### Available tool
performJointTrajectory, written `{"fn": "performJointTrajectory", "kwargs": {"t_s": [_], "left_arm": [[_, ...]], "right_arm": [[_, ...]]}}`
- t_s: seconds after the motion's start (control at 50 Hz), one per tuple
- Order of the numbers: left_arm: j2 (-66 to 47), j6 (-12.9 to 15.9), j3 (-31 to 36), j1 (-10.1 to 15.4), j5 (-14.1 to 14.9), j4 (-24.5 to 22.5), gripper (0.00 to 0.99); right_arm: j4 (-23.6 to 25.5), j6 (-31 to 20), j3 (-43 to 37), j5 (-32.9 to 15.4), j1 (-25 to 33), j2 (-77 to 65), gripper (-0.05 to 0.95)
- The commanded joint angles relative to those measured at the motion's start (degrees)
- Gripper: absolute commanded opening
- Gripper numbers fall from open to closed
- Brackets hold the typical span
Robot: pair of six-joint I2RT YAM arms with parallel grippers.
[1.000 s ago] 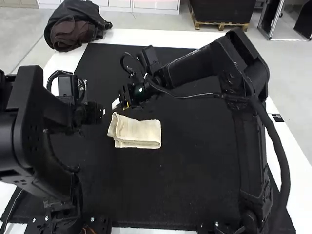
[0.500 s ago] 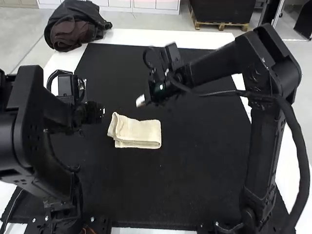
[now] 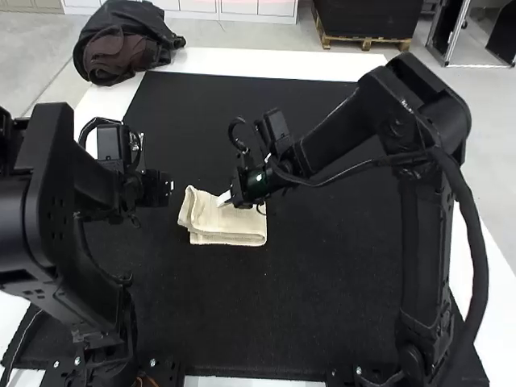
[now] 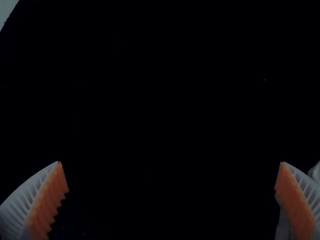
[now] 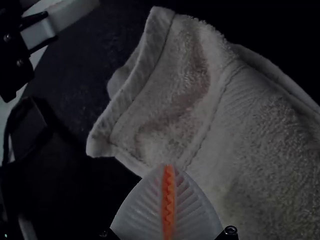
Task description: Fold the towel.
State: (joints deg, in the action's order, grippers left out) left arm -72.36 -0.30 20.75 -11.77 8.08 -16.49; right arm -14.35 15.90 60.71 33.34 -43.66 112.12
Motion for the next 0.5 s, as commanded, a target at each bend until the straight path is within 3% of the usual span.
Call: {"fn": "performJointTrajectory", "kwargs": {"t_s": [0.0, 0.48], "left_arm": [[0.02, 0.03, 0.60, -0.62, -0.52, -0.82, 0.969], [-0.42, -0.14, 0.52, -0.62, -0.78, -1.53, 0.969]], "right_arm": [[-1.47, 1.59, 1.43, 1.90, -1.43, 0.82, -0.03], [-3.67, 1.94, 5.65, 4.45, -1.87, 6.19, -0.03]]}}
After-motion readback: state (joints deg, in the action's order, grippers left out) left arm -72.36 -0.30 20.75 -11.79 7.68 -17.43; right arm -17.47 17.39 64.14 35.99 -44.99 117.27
